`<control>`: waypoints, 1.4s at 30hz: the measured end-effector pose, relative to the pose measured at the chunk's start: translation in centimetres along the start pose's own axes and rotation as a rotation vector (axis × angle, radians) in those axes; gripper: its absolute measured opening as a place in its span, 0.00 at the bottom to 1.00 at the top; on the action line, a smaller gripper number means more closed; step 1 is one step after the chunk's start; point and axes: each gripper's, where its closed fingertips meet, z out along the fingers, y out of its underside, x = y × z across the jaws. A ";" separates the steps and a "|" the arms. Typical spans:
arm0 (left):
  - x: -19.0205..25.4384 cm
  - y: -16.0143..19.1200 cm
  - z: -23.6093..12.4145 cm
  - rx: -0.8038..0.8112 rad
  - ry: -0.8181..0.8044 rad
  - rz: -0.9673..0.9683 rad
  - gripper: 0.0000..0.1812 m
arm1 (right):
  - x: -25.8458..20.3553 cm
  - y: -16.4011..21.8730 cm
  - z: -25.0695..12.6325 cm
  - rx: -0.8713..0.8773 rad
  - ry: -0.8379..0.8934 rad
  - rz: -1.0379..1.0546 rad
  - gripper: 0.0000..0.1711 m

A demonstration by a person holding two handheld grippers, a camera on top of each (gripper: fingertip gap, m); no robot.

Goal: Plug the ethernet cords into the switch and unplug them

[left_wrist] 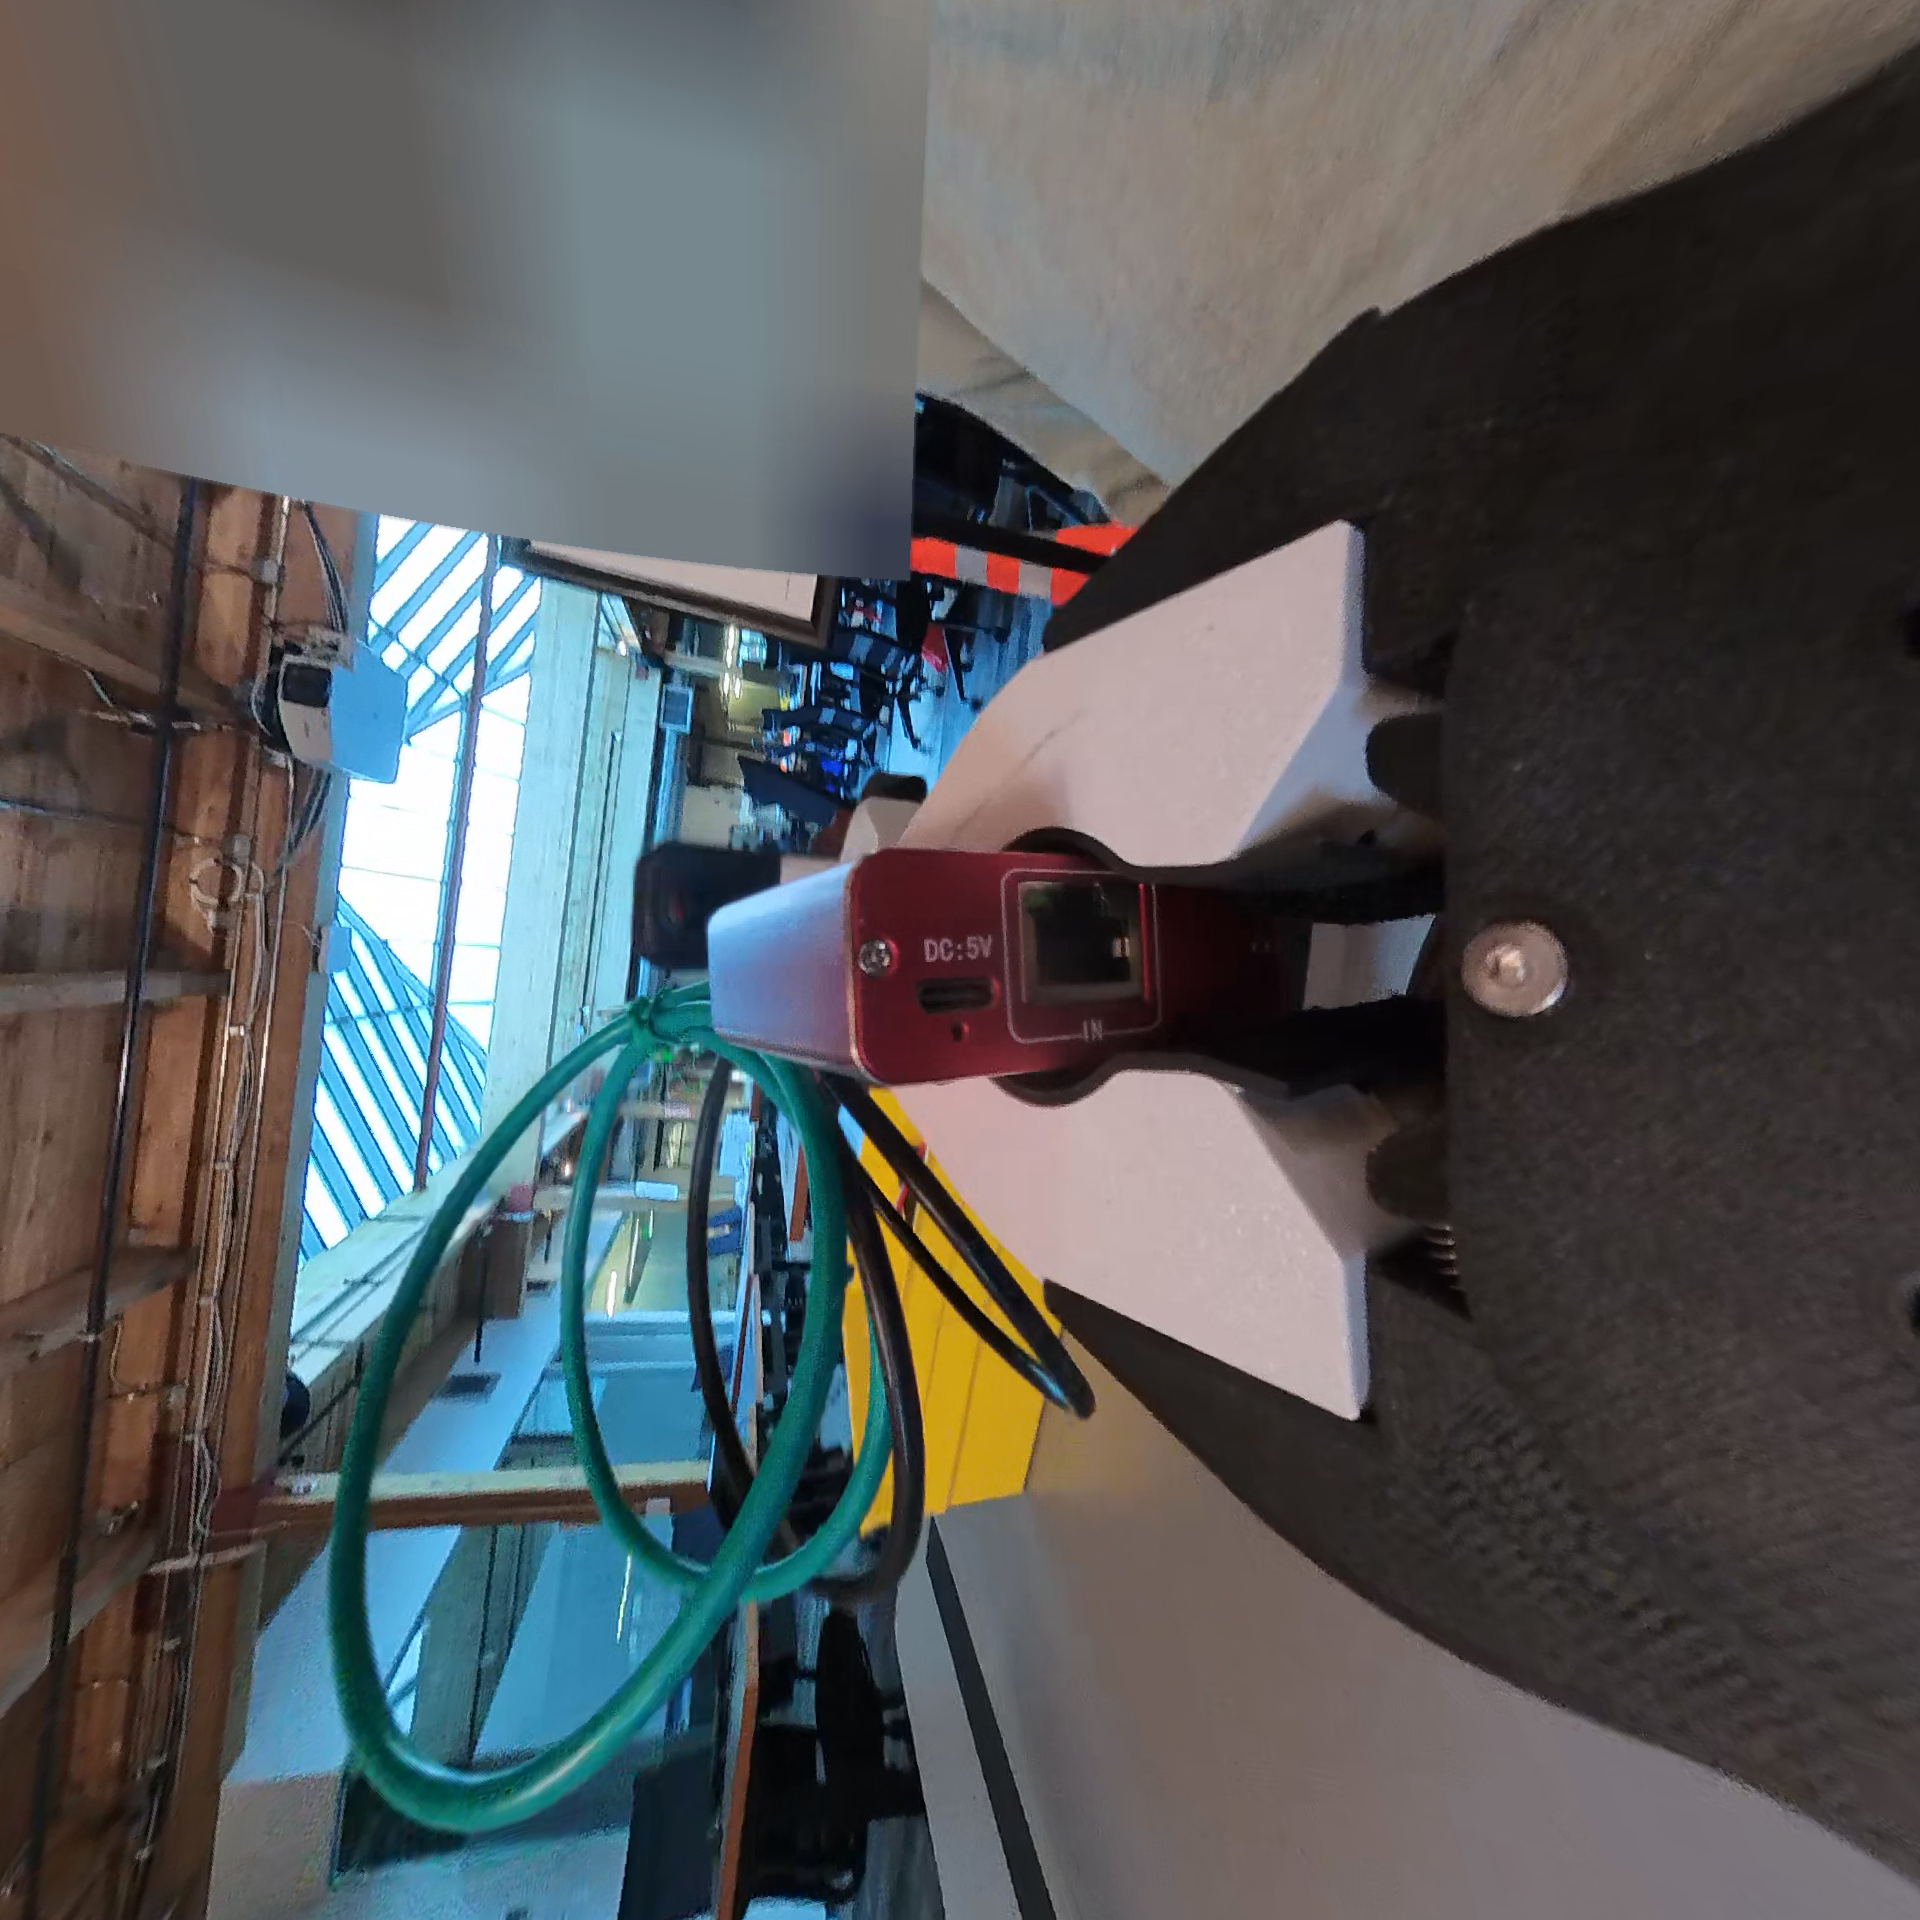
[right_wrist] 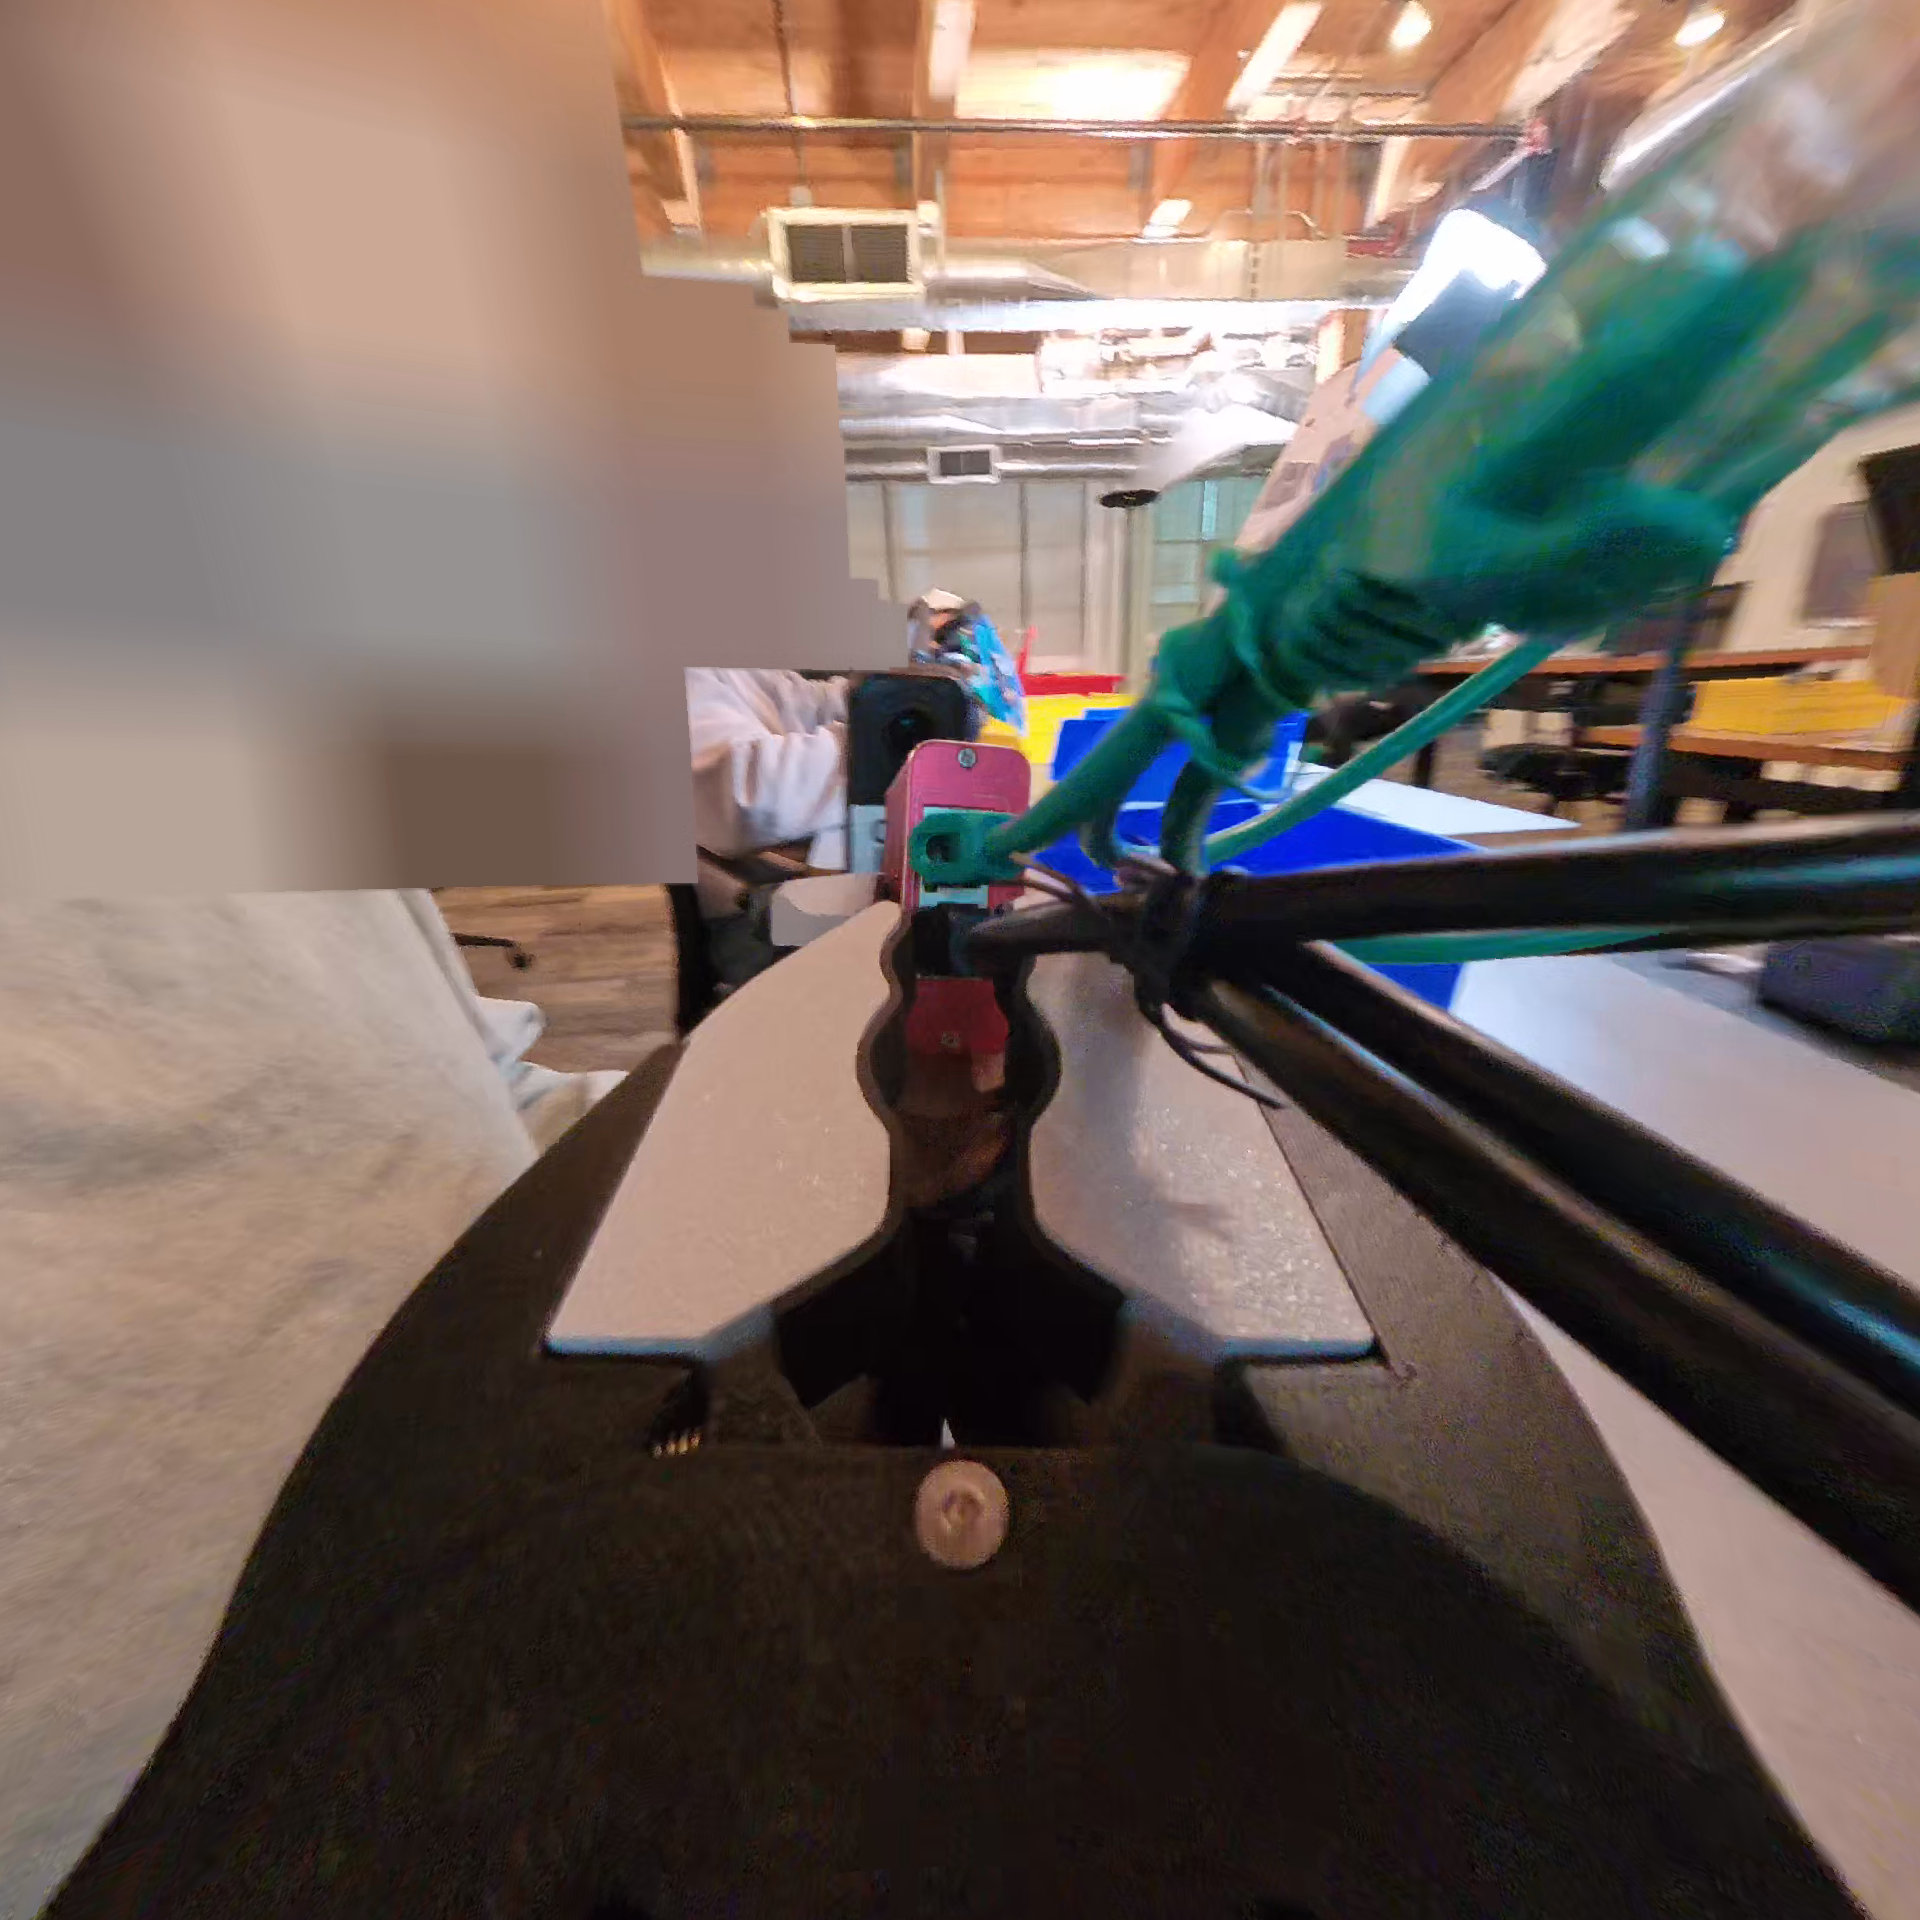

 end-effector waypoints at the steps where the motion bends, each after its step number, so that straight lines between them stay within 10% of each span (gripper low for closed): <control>1: 0.2 0.0 0.0 0.002 0.016 -0.012 0.17 | -0.2 0.0 0.0 0.012 -0.024 0.023 0.08; 12: -0.3 -0.2 0.0 0.014 -0.027 0.023 0.16 | 0.4 -0.8 0.0 -0.045 0.159 -0.155 0.09; 16: 0.6 -5.1 -3.7 0.328 0.165 -0.184 0.17 | 4.2 -5.0 -7.8 0.218 0.329 -0.072 0.08; 25: -0.9 -4.4 -3.1 0.304 0.042 -0.142 0.16 | 5.3 -4.5 -18.2 -0.238 0.829 -0.241 0.08; 32: -1.7 -4.0 -3.1 0.293 0.006 -0.182 0.16 | 6.4 -1.1 -26.6 -0.405 1.142 0.126 0.09; 42: -1.8 -3.2 -2.6 0.235 -0.003 -0.184 0.16 | 9.4 0.6 -27.3 -0.641 1.197 0.201 0.23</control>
